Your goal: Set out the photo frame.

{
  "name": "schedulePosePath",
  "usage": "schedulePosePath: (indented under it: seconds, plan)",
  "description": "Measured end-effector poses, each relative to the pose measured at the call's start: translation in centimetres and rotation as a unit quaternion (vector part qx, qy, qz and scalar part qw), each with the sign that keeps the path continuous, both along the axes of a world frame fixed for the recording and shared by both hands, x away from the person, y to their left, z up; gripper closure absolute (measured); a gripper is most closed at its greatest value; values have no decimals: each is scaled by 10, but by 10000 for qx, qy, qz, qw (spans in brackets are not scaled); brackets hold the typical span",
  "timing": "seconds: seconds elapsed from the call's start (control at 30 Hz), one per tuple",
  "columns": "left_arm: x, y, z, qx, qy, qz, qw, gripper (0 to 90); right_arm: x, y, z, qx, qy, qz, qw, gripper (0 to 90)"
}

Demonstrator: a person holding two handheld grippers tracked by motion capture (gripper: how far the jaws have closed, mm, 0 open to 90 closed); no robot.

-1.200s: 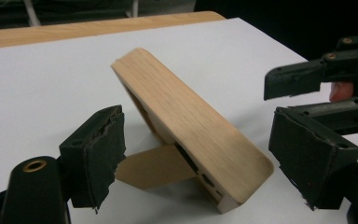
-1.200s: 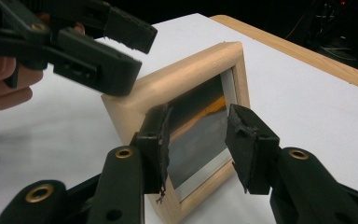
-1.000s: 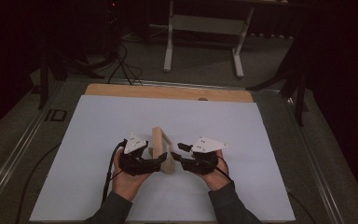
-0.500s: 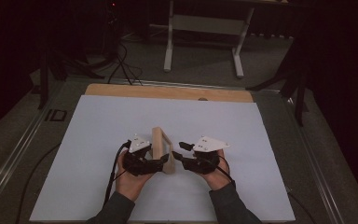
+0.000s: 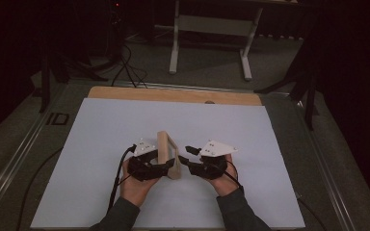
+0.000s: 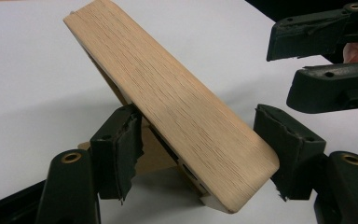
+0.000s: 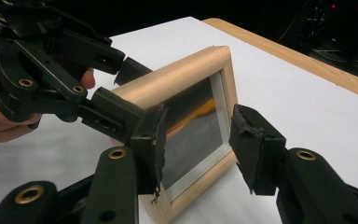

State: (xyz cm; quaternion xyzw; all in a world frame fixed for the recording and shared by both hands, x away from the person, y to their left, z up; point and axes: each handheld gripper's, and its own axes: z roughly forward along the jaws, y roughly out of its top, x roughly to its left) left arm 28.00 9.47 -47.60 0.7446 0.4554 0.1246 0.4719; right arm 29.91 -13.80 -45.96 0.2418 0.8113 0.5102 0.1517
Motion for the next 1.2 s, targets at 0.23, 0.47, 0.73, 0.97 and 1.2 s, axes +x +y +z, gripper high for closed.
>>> schedulePosePath:
  seconds: [0.23,0.47,0.73,0.97,1.2]
  plan:
    - [0,0,0,-1,13,-21,10000,343,0,-1,1,0,-25,5,10000,545]
    - [0,1,0,-39,3,-52,10000,363,1,-2,2,7,-40,-27,10000,536]
    - [-1,2,0,-74,-67,-56,9999,421,0,-2,3,-35,-89,-54,9999,533]
    - [-2,3,0,-60,-98,-43,9999,448,1,-3,3,-18,-106,-65,9999,530]
    - [-3,3,1,-6,-171,-12,9999,495,1,-5,5,13,-111,-97,9999,525]
